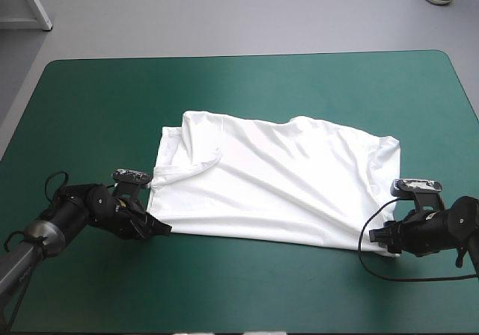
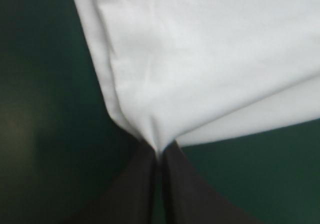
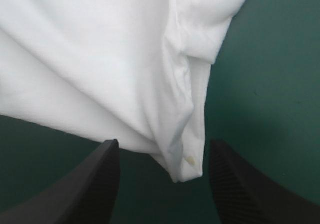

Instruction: Fold the cloth

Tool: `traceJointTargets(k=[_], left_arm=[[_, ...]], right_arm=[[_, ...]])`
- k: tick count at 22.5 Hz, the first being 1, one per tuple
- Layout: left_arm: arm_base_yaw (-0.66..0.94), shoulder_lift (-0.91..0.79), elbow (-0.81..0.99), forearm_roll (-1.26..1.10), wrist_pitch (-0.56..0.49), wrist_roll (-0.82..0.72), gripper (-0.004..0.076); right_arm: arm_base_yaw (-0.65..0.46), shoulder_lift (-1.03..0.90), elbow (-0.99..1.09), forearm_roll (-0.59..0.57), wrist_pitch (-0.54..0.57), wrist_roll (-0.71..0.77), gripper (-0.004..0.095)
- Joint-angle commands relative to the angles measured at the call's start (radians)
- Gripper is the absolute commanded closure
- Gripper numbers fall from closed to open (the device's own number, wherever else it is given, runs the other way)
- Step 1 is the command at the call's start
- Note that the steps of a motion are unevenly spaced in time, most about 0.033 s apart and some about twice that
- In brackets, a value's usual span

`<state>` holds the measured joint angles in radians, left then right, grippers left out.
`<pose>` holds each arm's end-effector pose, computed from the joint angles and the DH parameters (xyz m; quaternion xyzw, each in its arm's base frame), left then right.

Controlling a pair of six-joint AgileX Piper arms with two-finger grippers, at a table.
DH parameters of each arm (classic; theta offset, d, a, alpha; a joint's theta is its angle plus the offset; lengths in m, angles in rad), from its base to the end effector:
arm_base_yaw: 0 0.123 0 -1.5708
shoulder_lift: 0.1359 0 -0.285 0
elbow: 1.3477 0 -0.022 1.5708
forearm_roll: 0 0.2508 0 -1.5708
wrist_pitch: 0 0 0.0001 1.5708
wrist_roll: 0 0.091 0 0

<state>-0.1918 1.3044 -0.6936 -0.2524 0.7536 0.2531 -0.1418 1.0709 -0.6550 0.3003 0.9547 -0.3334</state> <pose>0.2114 -0.0569 0.2138 0.1402 0.9744 -0.0941 0.1481 0.1712 -0.0022 0.2450 -0.0258 0.9806 0.0961 0.1690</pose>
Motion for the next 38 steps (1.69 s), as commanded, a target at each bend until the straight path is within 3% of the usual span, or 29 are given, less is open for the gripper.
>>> traceJointTargets(k=[1, 4, 14, 16, 18, 25, 33, 38], left_arm=[[-0.003, -0.018, -0.023, -0.014, -0.016, 0.0, 0.0705], [-0.003, -0.018, -0.023, -0.014, -0.011, 0.0, 0.0705], [-0.003, -0.018, -0.023, -0.014, -0.011, 0.0, 0.0705], [-0.003, -0.018, -0.023, -0.012, -0.011, 0.0, 0.0705], [-0.003, -0.018, -0.023, 0.004, -0.011, 0.0, 0.0705], [-0.003, -0.094, -0.039, 0.159, 0.015, -0.074, 0.0705], [-0.003, -0.224, -0.116, 0.168, 0.234, -0.059, 0.0705], [-0.003, -0.247, -0.293, 0.234, 0.215, -0.052, 0.0705]], right_arm=[[-0.005, 0.0, -0.021, -0.009, -0.013, -0.003, 0.0386], [-0.005, 0.03, -0.021, -0.001, -0.022, -0.002, 0.0389], [-0.005, 0.203, -0.021, 0.006, -0.023, -0.01, 0.0578], [-0.005, 0.226, -0.021, 0.003, -0.023, -0.01, 0.0698], [-0.005, 0.231, -0.021, -0.003, -0.028, -0.022, 0.0928], [-0.005, 0.126, -0.021, -0.017, -0.025, -0.011, 0.0911], [-0.005, -0.121, -0.025, -0.004, 0.109, -0.002, 0.0912], [-0.005, -0.221, -0.143, -0.017, 0.091, 0.016, 0.0912]])
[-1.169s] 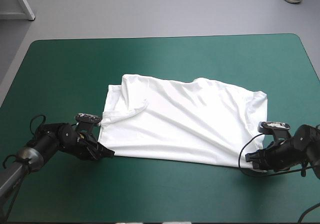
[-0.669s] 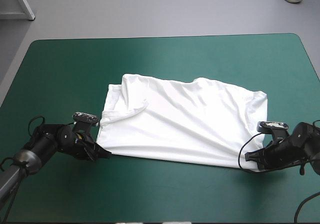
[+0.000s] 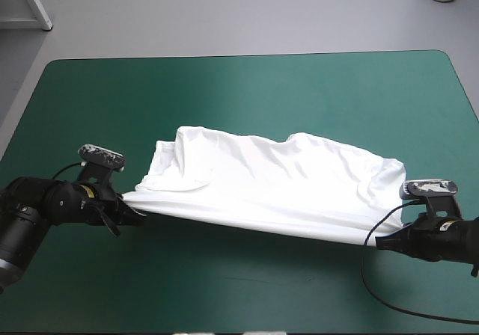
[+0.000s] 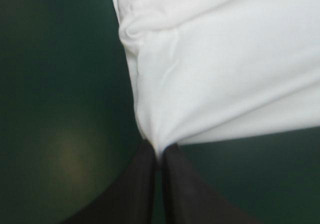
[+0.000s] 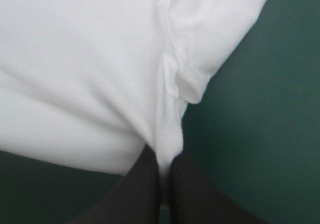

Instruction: Fold the cloth

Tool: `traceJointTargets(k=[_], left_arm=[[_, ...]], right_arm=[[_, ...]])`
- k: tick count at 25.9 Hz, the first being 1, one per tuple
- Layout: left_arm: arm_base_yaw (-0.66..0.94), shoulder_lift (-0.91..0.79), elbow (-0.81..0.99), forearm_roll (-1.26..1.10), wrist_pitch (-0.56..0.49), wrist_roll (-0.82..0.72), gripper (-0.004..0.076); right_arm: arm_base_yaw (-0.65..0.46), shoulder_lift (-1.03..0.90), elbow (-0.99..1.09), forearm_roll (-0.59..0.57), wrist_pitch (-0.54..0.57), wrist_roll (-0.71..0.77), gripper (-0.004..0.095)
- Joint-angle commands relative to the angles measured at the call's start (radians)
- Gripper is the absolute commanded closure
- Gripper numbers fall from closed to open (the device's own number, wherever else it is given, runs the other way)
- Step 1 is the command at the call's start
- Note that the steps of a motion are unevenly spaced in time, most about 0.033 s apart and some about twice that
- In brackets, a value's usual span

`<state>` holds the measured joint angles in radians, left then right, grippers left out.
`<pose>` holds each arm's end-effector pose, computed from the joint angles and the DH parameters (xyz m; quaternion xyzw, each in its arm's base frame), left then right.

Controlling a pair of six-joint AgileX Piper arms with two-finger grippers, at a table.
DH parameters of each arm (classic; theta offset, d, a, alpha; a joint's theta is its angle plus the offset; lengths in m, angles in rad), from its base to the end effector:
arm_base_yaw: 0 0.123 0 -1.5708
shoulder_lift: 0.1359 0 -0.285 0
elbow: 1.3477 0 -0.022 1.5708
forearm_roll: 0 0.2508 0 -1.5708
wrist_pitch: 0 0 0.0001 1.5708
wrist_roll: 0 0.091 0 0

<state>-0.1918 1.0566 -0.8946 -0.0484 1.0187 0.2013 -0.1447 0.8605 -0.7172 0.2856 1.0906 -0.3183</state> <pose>0.1840 -0.0396 0.3103 0.1824 0.9541 -0.0219 0.2364 0.1362 0.0031 0.2905 -0.0463 0.9673 0.0858 0.2342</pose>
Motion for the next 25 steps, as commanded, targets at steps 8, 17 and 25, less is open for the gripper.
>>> traceJointTargets(k=[8, 17, 25], left_arm=[[-0.003, 0.306, -0.333, 0.048, -0.161, 0.012, 0.0705], [-0.003, 0.496, -0.427, 0.048, -0.299, 0.016, 0.0705], [-0.002, 0.608, -0.462, 0.048, -0.418, 0.016, 0.0705]], right_arm=[[-0.002, 0.234, -0.325, -0.001, -0.19, -0.009, 0.0912], [-0.002, 0.459, -0.447, 0.01, -0.212, -0.04, 0.0912], [-0.002, 0.614, -0.535, 0.072, -0.213, -0.102, 0.0912]])
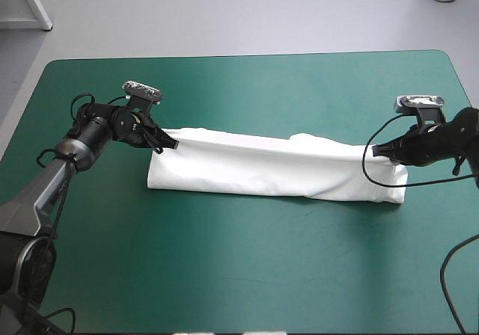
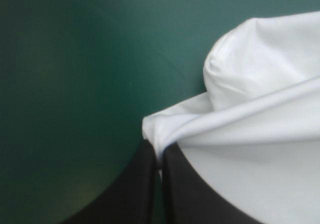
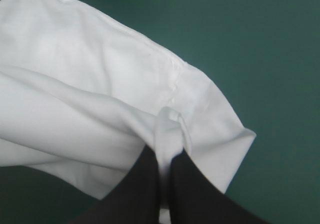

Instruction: Fold the cloth

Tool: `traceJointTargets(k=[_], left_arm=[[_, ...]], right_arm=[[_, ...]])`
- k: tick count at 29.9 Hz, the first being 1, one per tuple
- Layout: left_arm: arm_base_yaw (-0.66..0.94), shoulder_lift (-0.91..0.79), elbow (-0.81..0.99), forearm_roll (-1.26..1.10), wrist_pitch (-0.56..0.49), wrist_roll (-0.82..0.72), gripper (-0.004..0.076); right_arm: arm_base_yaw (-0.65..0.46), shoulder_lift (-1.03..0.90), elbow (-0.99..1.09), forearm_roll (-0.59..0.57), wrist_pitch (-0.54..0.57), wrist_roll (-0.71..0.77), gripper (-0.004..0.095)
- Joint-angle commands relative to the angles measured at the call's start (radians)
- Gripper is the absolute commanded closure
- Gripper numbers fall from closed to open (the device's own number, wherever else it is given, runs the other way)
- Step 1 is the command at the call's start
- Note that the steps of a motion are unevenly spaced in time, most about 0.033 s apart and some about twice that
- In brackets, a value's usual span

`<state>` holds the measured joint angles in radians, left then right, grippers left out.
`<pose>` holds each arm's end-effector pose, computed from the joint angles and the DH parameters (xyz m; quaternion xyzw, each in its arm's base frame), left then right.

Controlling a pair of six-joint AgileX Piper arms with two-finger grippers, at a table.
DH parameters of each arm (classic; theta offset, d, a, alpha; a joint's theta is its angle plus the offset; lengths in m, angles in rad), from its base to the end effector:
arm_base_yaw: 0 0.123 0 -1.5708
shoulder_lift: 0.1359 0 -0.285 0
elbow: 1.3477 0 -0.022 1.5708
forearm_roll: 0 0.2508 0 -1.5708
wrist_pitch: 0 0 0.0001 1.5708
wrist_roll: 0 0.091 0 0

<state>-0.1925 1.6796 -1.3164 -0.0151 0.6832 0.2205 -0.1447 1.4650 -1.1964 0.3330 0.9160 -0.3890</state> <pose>0.3615 -0.0714 0.2778 0.1915 0.9342 -0.0021 0.3011 0.3016 -0.0201 0.3071 -0.0500 0.9597 0.0851 0.2630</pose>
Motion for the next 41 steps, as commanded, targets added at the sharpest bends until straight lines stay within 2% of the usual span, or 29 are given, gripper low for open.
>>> traceJointTargets(k=[1, 11, 14, 17, 21, 23, 24, 28, 31, 33, 35, 36, 39, 41], left_arm=[[-0.001, -0.002, -0.048, 0.015, -0.094, -0.003, 0.0705], [-0.001, 0.065, -0.07, 0.015, -0.197, -0.003, 0.0704], [-0.001, 0.068, -0.07, 0.0, -0.216, -0.003, 0.067], [-0.001, 0.068, -0.07, -0.009, -0.22, -0.003, 0.0552], [-0.001, 0.068, -0.074, -0.002, -0.222, 0.005, 0.0278], [-0.001, 0.068, -0.09, 0.005, -0.206, 0.0, 0.0193], [-0.001, 0.068, -0.098, 0.005, -0.204, 0.0, 0.0186], [-0.001, 0.061, -0.157, 0.003, -0.165, -0.002, 0.0192], [-0.003, 0.053, -0.214, -0.036, -0.101, 0.014, 0.0201], [-0.003, 0.051, -0.245, -0.074, -0.06, 0.046, 0.0218], [-0.003, 0.05, -0.273, -0.136, -0.006, 0.102, 0.026], [-0.003, 0.05, -0.282, -0.167, 0.016, 0.133, 0.0301], [-0.003, 0.05, -0.286, -0.323, 0.088, 0.23, 0.0503], [-0.01, 0.05, -0.286, -0.432, 0.144, 0.312, 0.071]], right_arm=[[-0.002, 0.029, -0.066, 0.033, -0.039, -0.04, 0.0912], [-0.002, 0.192, -0.16, 0.061, -0.044, -0.057, 0.0905], [-0.002, 0.213, -0.188, 0.073, -0.042, -0.072, 0.0839], [-0.002, 0.218, -0.209, 0.098, -0.054, -0.091, 0.0733], [-0.002, 0.218, -0.255, 0.095, -0.081, -0.091, 0.0521], [-0.002, 0.218, -0.285, 0.095, -0.081, -0.091, 0.0419], [-0.002, 0.218, -0.299, 0.095, -0.081, -0.091, 0.0389], [-0.002, 0.218, -0.343, 0.083, -0.066, -0.08, 0.039], [-0.004, 0.218, -0.368, 0.083, -0.033, -0.075, 0.0443], [-0.004, 0.209, -0.378, 0.083, -0.019, -0.064, 0.0577], [-0.004, 0.193, -0.378, 0.083, -0.021, -0.06, 0.0813], [-0.004, 0.184, -0.378, 0.083, -0.025, -0.063, 0.0917], [-0.004, 0.153, -0.378, 0.079, -0.038, -0.062, 0.0907], [-0.004, 0.125, -0.378, 0.061, -0.041, -0.052, 0.0907]])
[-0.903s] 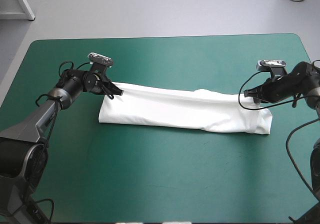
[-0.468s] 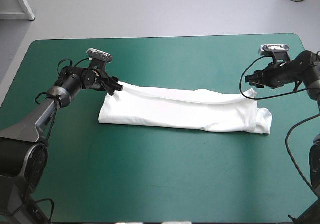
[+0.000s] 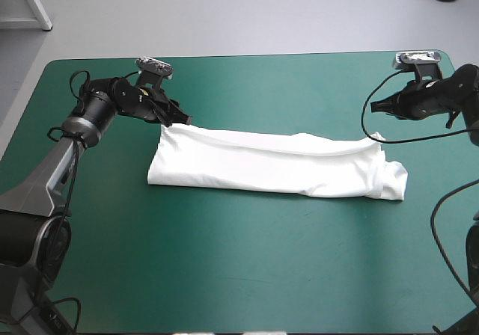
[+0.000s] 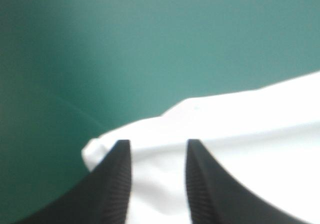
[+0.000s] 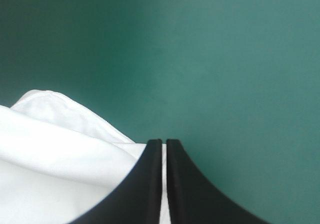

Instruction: Fold the cloth

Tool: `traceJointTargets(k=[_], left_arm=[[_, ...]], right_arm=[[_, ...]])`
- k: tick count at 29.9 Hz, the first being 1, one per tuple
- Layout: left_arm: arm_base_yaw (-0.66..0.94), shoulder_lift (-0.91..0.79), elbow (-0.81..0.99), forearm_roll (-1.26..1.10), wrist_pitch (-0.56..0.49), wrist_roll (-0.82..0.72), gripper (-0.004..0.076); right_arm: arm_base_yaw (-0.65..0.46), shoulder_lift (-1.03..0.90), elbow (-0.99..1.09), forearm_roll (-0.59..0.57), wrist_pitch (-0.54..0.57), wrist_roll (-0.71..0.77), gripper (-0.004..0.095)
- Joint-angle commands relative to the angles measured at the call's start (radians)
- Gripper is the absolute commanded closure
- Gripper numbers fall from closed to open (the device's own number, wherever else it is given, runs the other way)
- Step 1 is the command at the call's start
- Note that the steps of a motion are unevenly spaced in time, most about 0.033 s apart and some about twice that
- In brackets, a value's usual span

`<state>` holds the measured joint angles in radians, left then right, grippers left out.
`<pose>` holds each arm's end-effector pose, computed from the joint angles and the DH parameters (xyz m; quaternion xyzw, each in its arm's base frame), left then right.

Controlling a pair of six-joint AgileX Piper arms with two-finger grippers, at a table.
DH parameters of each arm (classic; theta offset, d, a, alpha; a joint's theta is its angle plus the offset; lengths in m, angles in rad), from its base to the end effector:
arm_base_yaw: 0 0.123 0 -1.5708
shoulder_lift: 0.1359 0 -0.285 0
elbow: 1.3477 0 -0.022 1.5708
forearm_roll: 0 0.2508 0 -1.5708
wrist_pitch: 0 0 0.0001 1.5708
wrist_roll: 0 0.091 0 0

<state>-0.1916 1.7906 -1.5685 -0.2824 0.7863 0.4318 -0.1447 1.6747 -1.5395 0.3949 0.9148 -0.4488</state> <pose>0.3952 -0.0950 0.3082 0.2283 0.9122 -0.0874 0.3288 0.3715 -0.0261 0.3406 -0.0749 0.9351 0.0903 0.3345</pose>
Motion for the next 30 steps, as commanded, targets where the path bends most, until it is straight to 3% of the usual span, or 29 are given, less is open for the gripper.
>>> traceJointTargets(k=[1, 5, 13, 19, 23, 26, 30], left_arm=[[-0.017, -0.061, -0.034, -0.194, 0.057, 0.131, 0.07], [-0.074, -0.061, -0.034, -0.248, 0.082, 0.144, 0.0705], [-0.247, -0.017, -0.034, -0.264, 0.014, 0.136, 0.0705], [-0.294, 0.078, -0.034, -0.331, 0.003, 0.124, 0.0705], [-0.308, 0.127, -0.034, -0.36, -0.028, 0.128, 0.0705], [-0.323, 0.148, -0.034, -0.357, -0.055, 0.128, 0.0705], [-0.338, 0.172, -0.034, -0.356, -0.072, 0.128, 0.0705]], right_arm=[[-0.004, -0.1, -0.035, -0.021, -0.04, 0.02, 0.0906], [-0.009, -0.157, -0.033, -0.071, -0.024, 0.057, 0.0907], [-0.126, -0.276, 0.118, -0.05, -0.019, 0.052, 0.0908], [-0.222, -0.381, 0.36, 0.098, -0.085, -0.01, 0.0908], [-0.222, -0.424, 0.473, 0.121, -0.122, -0.029, 0.0906], [-0.222, -0.426, 0.516, 0.121, -0.121, -0.038, 0.0861], [-0.222, -0.425, 0.528, 0.128, -0.129, -0.062, 0.0714]])
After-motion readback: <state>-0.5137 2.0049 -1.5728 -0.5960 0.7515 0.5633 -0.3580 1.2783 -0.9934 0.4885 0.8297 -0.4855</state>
